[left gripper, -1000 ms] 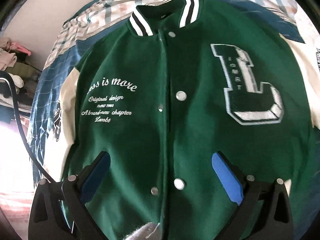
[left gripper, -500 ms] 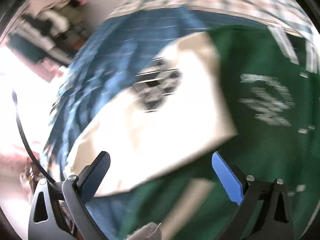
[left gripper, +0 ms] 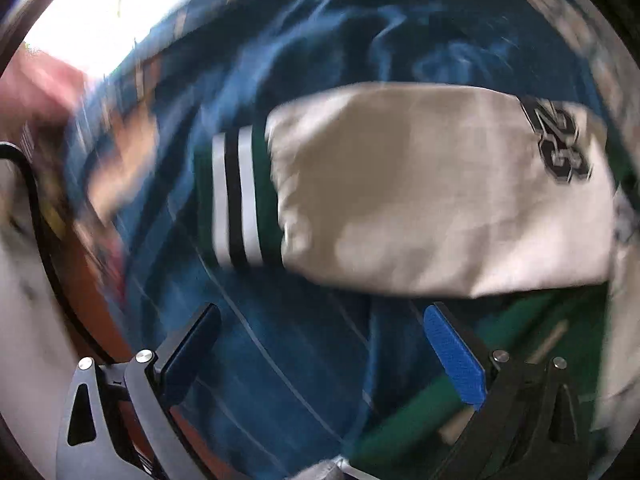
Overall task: Fold large clothes
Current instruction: 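Grasp the patched sleeve cuff with the left gripper while the right gripper holds its cuff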
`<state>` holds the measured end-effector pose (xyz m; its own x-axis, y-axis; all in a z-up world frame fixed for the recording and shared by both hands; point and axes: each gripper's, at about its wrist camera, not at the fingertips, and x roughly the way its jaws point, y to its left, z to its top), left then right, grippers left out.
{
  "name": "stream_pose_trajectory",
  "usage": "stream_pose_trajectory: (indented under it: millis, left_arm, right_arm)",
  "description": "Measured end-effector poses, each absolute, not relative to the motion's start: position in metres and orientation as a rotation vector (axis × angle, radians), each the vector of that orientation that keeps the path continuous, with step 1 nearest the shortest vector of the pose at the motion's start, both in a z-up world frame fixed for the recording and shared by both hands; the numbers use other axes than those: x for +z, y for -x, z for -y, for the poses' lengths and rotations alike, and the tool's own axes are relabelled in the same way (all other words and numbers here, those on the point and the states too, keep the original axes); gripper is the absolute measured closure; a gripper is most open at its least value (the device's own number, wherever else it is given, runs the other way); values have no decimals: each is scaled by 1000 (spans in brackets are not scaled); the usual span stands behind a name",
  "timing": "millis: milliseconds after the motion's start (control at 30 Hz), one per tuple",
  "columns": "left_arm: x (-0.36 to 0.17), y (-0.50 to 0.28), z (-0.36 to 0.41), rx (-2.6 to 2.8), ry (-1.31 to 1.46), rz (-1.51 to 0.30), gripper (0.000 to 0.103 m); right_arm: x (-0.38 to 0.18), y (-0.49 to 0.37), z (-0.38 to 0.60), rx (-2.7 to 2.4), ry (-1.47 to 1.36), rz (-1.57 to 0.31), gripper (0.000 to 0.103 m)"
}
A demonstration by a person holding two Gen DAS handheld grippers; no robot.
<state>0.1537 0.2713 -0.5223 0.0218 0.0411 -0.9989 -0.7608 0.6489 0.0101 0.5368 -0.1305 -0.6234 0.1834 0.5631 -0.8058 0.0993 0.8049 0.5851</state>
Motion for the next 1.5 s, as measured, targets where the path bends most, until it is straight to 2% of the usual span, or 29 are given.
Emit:
stream_pose_trajectory:
  millis: [167, 233, 333, 433, 500, 600, 767, 800, 833, 867, 1000, 1133, 1167, 1200, 1233, 1400, 1500]
  left_arm:
    - [-577, -140, -292, 620, 1116, -1283, 2]
    - [-588, -146, -302, 674, 1131, -1211, 4]
    - [-597, -174, -324, 839, 962, -1173, 12]
    - [-592, -203, -347, 929, 810, -1139, 38]
    - [-586, -219, -367, 954, 750, -1107, 80]
    - [-576, -240, -409, 961, 755, -1042, 85]
    - [-545, -297, -459, 886, 755, -927, 87]
    - [-540, -301, -462, 872, 732, -915, 87]
    - [-530, -317, -463, 856, 693, -904, 87]
    - [-521, -332, -462, 842, 656, -892, 88]
    - [-483, -344, -458, 793, 543, -855, 88]
    - [-441, -353, -423, 746, 357, -824, 88]
    - [-429, -353, -408, 728, 287, -809, 88]
    - [-420, -356, -403, 718, 239, -799, 88]
    - [-408, -360, -384, 690, 161, -783, 88]
    - [-361, -375, -282, 512, -88, -740, 89]
    - [-353, -387, -218, 387, -136, -754, 89]
  right_arm:
    - [-637, -495, 191, 155, -557, -1473, 30]
    - [-646, -480, 214, 80, -536, -1510, 30]
    - [-664, -472, 209, 14, -502, -1520, 30]
    - [-670, -472, 185, 5, -443, -1502, 30]
    - [-667, -478, 164, 26, -438, -1481, 30]
    - [-662, -489, 128, 93, -422, -1455, 30]
    - [-653, -524, 80, 221, -497, -1399, 32]
    - [-653, -535, 68, 244, -528, -1371, 41]
    - [-655, -545, 58, 256, -549, -1365, 60]
    - [-669, -557, 44, 269, -582, -1390, 64]
    - [-717, -580, 19, 233, -685, -1526, 64]
    - [-704, -576, 33, 242, -763, -1533, 61]
    - [-695, -571, 43, 232, -754, -1526, 56]
    - [-683, -563, 55, 188, -702, -1520, 37]
    - [-669, -555, 70, 109, -615, -1508, 23]
    - [-633, -513, 138, -317, -72, -1425, 17]
    - [-638, -492, 180, -403, -34, -1438, 17]
